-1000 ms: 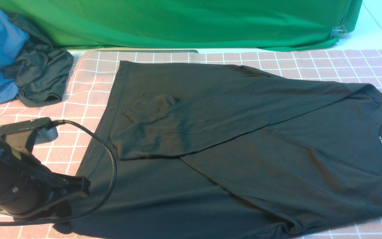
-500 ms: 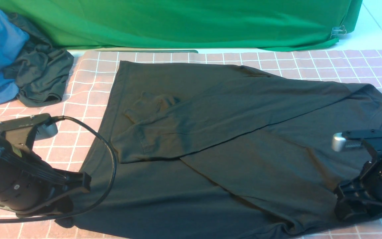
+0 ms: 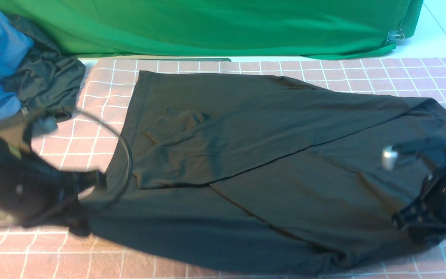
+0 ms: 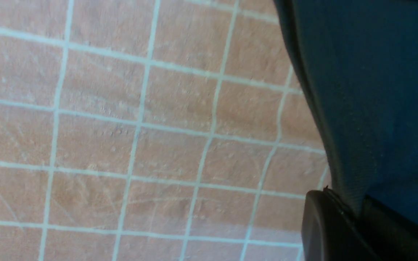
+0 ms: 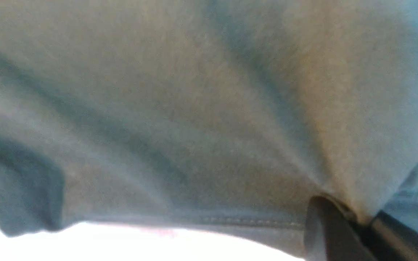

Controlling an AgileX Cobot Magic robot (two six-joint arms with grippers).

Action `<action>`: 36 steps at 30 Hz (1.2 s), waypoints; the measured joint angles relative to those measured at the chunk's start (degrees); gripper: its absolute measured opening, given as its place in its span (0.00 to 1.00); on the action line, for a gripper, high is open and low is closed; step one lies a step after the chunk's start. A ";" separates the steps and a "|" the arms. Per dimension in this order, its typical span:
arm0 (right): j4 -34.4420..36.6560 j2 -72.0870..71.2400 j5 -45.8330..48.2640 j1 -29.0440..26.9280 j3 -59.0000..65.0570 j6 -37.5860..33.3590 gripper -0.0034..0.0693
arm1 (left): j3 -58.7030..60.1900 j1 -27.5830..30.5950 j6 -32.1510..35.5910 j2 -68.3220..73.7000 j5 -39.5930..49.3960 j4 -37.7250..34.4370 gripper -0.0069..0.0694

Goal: Fold a long-sleeved shirt over a pink coffee tablecloth.
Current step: 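Fold the black garment in half by bringing its near edge over to the far edge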

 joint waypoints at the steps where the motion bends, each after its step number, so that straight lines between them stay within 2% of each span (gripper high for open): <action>1: -0.33 -0.81 1.50 0.00 -1.59 0.12 0.14 | -2.18 0.00 -0.63 0.25 0.39 0.00 0.13; 6: -1.61 -0.99 7.87 0.00 -10.00 -0.08 0.14 | -9.93 0.44 -2.05 4.49 0.77 -0.29 0.13; 11: -2.90 2.14 9.64 -0.66 -18.55 -0.08 0.14 | -18.31 2.01 -2.09 12.19 0.89 -0.34 0.13; 18: -2.74 14.11 13.57 -6.38 -35.07 0.12 0.14 | -33.76 4.81 -2.09 27.31 0.70 -1.10 0.13; 23: -2.34 24.97 14.13 -7.39 -47.16 1.01 0.18 | -44.84 5.45 -2.09 39.55 0.23 -1.39 0.13; 25: -2.26 28.20 14.13 -7.39 -50.83 1.16 0.22 | -48.44 5.58 -2.09 43.18 0.23 -1.24 0.13; 29: -2.71 35.87 14.43 -7.39 -60.29 1.60 0.45 | -55.37 5.81 -2.09 51.04 0.04 -1.15 0.13; 32: -2.57 38.13 17.10 -7.39 -64.63 2.19 0.56 | -58.06 5.81 -2.09 53.67 0.28 -1.15 0.13; 36: -0.05 37.09 19.14 -6.16 -66.57 -0.92 0.62 | -59.17 5.86 -2.09 54.98 1.43 -1.10 0.13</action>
